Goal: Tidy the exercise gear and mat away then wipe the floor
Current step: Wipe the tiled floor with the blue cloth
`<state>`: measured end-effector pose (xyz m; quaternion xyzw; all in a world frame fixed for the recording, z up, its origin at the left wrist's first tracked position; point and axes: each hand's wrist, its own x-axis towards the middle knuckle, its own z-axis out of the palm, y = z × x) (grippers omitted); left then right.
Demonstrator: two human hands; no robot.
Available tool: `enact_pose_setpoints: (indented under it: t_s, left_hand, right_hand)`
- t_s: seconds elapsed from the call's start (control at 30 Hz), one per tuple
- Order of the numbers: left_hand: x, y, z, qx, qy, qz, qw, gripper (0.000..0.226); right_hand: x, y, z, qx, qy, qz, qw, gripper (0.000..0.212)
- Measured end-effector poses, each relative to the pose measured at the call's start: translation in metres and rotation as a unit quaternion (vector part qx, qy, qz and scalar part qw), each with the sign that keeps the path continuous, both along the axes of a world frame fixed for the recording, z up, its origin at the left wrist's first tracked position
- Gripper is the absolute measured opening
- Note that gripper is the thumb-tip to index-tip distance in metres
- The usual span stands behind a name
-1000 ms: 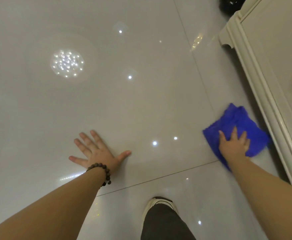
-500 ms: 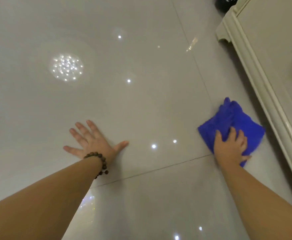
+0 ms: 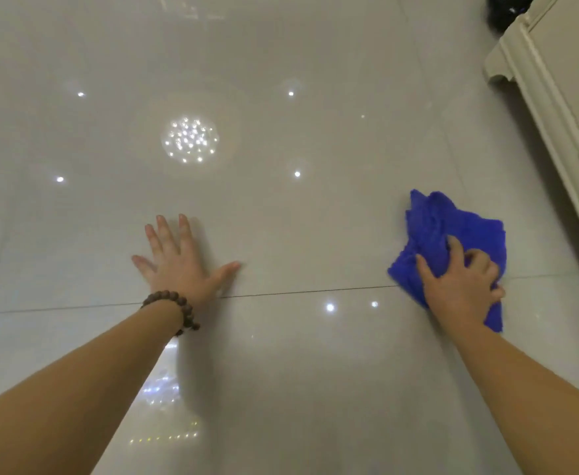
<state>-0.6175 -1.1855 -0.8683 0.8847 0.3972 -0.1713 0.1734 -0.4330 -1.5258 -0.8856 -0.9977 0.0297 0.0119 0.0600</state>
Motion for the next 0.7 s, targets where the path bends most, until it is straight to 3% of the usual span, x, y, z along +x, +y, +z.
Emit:
enact_pose_setpoints:
  t_s: [0.07, 0.13, 0.2, 0.27, 0.3, 0.33, 0.4, 0.47, 0.53, 0.57, 0.6, 0.63, 0.7]
  left_hand:
    - [-0.056, 0.008, -0.001, 0.040, 0.028, 0.072, 0.996, 0.128]
    - [-0.102, 0.018, 0.000, 0.075, 0.057, 0.153, 0.984, 0.132]
    - [-0.134, 0.028, 0.007, 0.073, 0.073, 0.225, 0.969, 0.139]
    - [-0.154, 0.040, 0.006, 0.054, 0.081, 0.268, 0.958, 0.143]
    - [-0.160, 0.047, 0.005, 0.045, 0.088, 0.272, 0.957, 0.146]
    - [-0.164, 0.054, 0.004, 0.033, 0.096, 0.267, 0.958, 0.148]
    - [-0.167, 0.061, 0.000, 0.011, 0.111, 0.257, 0.960, 0.150]
    - [-0.168, 0.063, -0.005, 0.001, 0.120, 0.258, 0.959, 0.150]
    - [-0.169, 0.065, -0.003, -0.009, 0.127, 0.258, 0.958, 0.150]
    - [-0.169, 0.067, -0.002, -0.018, 0.129, 0.256, 0.958, 0.149]
    - [-0.170, 0.070, -0.002, -0.030, 0.127, 0.255, 0.958, 0.149]
    - [-0.172, 0.072, -0.001, -0.047, 0.124, 0.252, 0.959, 0.151]
    - [-0.175, 0.076, -0.002, -0.078, 0.118, 0.245, 0.959, 0.155]
  right_hand:
    - [-0.021, 0.041, -0.001, -0.003, 0.007, 0.008, 1.000, 0.066]
    - [-0.061, 0.098, -0.009, 0.003, -0.005, 0.143, 0.990, 0.062]
    - [-0.109, 0.146, -0.016, 0.003, -0.026, 0.368, 0.929, 0.061]
    - [-0.123, 0.168, -0.017, -0.006, -0.017, 0.561, 0.828, 0.060]
    - [-0.111, 0.172, -0.017, -0.013, -0.012, 0.607, 0.794, 0.062]
    - [-0.096, 0.174, -0.018, -0.020, -0.011, 0.614, 0.789, 0.063]
    - [-0.064, 0.177, -0.019, -0.030, 0.002, 0.500, 0.865, 0.064]
    - [-0.049, 0.192, -0.011, -0.008, 0.041, 0.297, 0.954, 0.067]
    - [-0.073, 0.230, -0.007, 0.002, 0.065, 0.201, 0.978, 0.069]
    - [-0.097, 0.250, -0.007, -0.004, 0.051, 0.243, 0.969, 0.068]
    - [-0.126, 0.268, -0.009, 0.000, 0.025, 0.339, 0.941, 0.067]
    - [-0.155, 0.283, -0.014, 0.009, 0.003, 0.459, 0.888, 0.065]
    - [-0.188, 0.300, -0.019, -0.003, -0.011, 0.685, 0.728, 0.064]
